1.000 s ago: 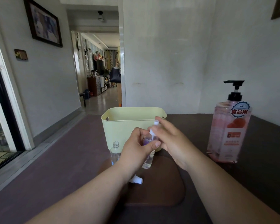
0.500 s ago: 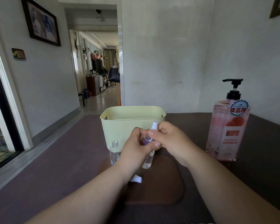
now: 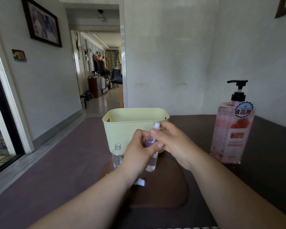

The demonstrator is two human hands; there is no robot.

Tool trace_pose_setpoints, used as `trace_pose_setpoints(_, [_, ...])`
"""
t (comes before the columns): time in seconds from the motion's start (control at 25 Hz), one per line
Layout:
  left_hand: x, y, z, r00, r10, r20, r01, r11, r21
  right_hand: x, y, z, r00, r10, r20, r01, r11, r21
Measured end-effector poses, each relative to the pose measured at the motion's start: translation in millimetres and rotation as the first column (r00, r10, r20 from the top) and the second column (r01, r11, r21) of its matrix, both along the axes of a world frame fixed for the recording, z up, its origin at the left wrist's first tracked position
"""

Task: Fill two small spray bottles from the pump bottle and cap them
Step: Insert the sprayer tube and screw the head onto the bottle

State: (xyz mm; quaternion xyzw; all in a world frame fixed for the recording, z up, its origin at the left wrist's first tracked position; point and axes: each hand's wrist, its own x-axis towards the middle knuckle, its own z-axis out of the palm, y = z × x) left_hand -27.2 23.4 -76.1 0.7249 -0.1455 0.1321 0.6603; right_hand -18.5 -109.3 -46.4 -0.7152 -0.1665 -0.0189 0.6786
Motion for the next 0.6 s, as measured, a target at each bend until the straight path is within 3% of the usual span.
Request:
trace_pose_setpoints(0.08, [0,3,0,1.0,-0.014,0.0,0.014,1.0,-0.006,-2,-3,1,0.999,0.05,-0.019,-0.05,0.999,0.009])
trace_pose_setpoints(0.2, [-1,1,-1,1.0,-0.015,-0.001,0.015,1.0,-0.003,3,-4,-1,0.996,-0.078,0.053,0.085,0.987,-0.139])
trace_pose_setpoints(0.6, [15,-13,-5,0.997,-0.044,-0.056,0.043,0.999,-0.029,8,-6,0,0.948,-0.267,0.17,0.299,0.933,-0.202])
